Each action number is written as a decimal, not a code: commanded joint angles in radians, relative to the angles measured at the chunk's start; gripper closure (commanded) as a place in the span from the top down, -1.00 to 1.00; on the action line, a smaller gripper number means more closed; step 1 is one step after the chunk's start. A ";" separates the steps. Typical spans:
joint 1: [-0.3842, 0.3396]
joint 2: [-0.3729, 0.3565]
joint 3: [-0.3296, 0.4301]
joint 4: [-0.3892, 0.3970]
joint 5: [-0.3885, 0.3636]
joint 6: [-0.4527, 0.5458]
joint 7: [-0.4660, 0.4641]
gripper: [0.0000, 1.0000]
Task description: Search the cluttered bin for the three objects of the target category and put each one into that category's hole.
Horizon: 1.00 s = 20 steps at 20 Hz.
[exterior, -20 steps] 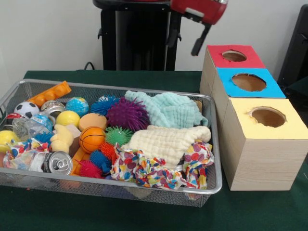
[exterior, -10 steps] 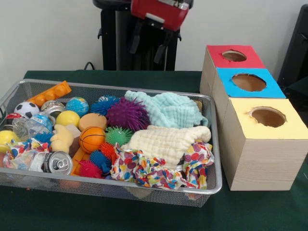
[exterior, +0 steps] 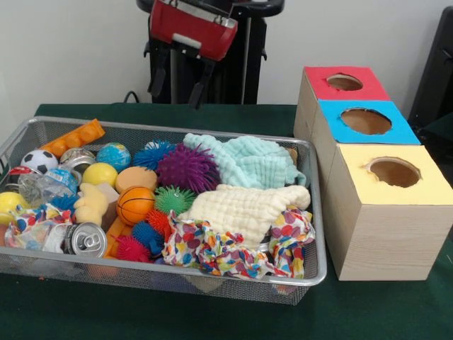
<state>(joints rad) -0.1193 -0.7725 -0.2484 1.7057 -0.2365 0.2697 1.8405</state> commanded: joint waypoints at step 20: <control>-0.188 0.153 0.215 -0.092 -0.229 -0.121 0.006 1.00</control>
<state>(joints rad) -0.2703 -0.6807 -0.1126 1.6680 -0.4017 0.1843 1.8405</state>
